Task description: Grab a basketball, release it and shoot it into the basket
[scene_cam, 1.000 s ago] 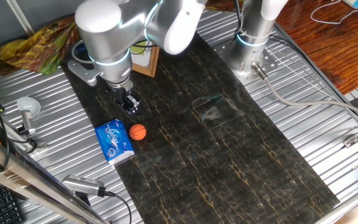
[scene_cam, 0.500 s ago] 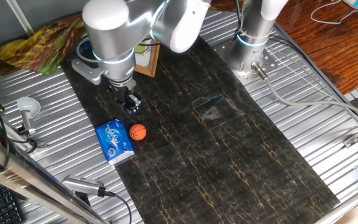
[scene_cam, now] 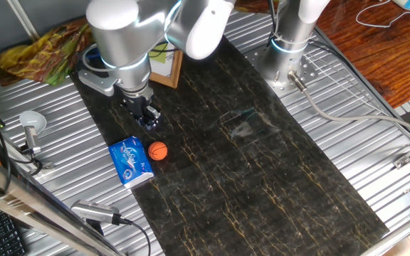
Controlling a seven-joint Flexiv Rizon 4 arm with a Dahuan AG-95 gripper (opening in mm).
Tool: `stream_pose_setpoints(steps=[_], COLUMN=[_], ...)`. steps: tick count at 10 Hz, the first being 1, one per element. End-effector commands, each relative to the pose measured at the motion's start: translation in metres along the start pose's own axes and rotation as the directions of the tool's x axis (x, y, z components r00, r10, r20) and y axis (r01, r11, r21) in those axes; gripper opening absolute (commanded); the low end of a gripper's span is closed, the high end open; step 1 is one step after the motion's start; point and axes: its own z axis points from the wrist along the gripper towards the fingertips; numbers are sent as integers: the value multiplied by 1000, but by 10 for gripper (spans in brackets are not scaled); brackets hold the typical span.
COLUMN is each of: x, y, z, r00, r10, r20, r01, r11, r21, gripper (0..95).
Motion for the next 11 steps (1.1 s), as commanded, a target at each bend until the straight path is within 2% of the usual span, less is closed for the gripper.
stream_pose_setpoints(steps=[1, 2, 3, 7, 11], x=[-1, -1, -5, -21, -21], y=[0, 0, 4, 24, 24], z=[1, 1, 0, 9, 9], r00=[1000, 1000, 1000, 1000, 1000], r10=[-4, -3, -1, 24, 24], r20=[-5, -5, -8, -11, -11], r01=[4, 3, 1, -24, -24], r11=[1000, 1000, 1000, 1000, 1000], r21=[-5, -8, -16, -16, -16], gripper=[190, 190, 380, 380, 380])
